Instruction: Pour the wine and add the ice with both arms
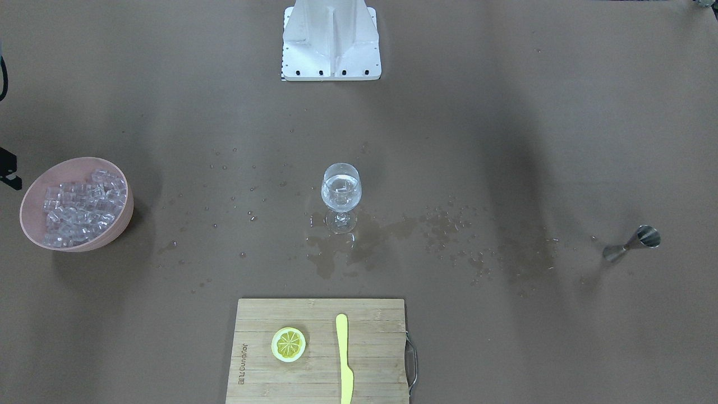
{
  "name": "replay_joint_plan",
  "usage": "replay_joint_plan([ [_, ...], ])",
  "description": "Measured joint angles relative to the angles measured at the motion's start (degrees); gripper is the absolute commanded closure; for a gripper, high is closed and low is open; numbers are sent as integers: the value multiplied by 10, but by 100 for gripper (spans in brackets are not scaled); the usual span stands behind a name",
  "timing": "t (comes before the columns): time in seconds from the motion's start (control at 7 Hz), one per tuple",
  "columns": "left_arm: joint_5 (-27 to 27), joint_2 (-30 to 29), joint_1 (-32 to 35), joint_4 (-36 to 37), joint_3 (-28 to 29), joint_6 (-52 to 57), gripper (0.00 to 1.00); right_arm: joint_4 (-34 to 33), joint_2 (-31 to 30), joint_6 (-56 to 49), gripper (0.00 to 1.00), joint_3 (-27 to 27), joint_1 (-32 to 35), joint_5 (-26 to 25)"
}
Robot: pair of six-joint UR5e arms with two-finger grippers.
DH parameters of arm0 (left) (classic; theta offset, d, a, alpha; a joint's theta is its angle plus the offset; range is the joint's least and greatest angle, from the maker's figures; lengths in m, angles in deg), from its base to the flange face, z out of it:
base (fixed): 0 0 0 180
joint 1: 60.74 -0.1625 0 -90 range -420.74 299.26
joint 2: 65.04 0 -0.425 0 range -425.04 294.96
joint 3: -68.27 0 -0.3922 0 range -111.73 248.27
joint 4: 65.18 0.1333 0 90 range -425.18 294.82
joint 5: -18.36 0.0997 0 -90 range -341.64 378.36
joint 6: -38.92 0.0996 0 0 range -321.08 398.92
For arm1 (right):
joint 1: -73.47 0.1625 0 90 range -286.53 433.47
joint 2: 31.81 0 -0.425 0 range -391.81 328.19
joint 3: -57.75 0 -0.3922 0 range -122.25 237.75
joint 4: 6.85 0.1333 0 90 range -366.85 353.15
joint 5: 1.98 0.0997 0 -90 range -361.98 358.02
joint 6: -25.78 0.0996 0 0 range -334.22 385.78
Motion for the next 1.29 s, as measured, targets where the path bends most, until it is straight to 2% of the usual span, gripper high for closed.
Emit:
replay_joint_plan([
  [0.29,4,3,39,134,-2,115,2,-1,-29,-43,0,-1,47,-2],
  [0.43,8,22,55,162,-3,138,2,-4,-38,-48,0,-6,68,-2],
  [0.71,15,79,80,140,-28,121,2,-11,-44,-76,0,-31,93,0],
  [0.86,13,93,83,141,-63,63,2,-13,-44,-97,0,-47,99,2],
  [1.0,9,95,81,148,-89,6,2,-14,-44,-128,0,-63,106,2],
  [1.29,12,75,59,155,-115,-33,2,-17,-42,-189,0,-92,121,9],
])
